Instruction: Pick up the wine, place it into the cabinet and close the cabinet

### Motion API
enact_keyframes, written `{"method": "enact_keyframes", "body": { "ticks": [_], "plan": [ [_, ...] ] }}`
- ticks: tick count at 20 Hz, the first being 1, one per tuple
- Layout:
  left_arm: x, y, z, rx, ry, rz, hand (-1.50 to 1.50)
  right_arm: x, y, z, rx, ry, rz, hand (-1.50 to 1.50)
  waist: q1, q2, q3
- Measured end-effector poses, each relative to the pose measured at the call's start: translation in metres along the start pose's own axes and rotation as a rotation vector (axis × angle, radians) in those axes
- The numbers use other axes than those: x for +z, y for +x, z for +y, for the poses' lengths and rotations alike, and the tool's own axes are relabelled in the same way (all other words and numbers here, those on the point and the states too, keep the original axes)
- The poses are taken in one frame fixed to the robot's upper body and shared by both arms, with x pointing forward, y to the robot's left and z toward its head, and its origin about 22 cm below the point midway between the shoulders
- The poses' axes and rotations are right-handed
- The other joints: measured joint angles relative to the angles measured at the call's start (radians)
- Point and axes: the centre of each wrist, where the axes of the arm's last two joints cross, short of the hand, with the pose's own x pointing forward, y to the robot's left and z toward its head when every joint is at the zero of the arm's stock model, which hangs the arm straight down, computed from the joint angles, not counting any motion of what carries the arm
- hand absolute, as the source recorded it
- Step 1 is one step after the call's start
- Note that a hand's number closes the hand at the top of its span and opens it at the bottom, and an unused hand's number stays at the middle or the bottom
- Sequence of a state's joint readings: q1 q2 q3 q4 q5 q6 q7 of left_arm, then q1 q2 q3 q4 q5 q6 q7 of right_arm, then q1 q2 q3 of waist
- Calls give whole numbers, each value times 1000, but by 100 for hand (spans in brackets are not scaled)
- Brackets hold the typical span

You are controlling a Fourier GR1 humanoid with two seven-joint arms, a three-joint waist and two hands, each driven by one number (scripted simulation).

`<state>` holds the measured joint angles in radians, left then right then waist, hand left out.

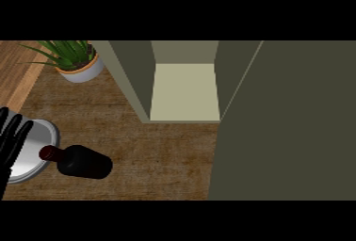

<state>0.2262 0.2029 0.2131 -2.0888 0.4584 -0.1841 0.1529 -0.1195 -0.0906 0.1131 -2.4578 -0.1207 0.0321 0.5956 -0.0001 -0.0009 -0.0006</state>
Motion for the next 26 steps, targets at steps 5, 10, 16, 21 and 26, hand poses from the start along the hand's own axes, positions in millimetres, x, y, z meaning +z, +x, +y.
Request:
{"method": "enact_keyframes", "body": {
  "ticks": [5, 10, 16, 21, 26],
  "plan": [
    [-7, -30, 14, -16, 6, 50, -150, 1, -1, 0, 2, 2, 0, -150, -2, 0, 0],
    [-3, -61, 32, -12, 8, 95, -150, 3, -1, -1, 0, -5, 3, -150, -3, 0, 0],
    [-4, -105, 47, -23, 14, 145, -150, -1, 2, 2, -5, 2, -5, -150, -4, 1, 0],
    [7, -141, 56, -17, 1, 162, -150, 1, -2, -1, 6, 4, -13, -150, -5, 1, 0],
    [14, -170, 68, 2, -9, 185, -150, 0, -3, 1, 0, 6, -20, -150, -4, 1, 0]
  ]
}}
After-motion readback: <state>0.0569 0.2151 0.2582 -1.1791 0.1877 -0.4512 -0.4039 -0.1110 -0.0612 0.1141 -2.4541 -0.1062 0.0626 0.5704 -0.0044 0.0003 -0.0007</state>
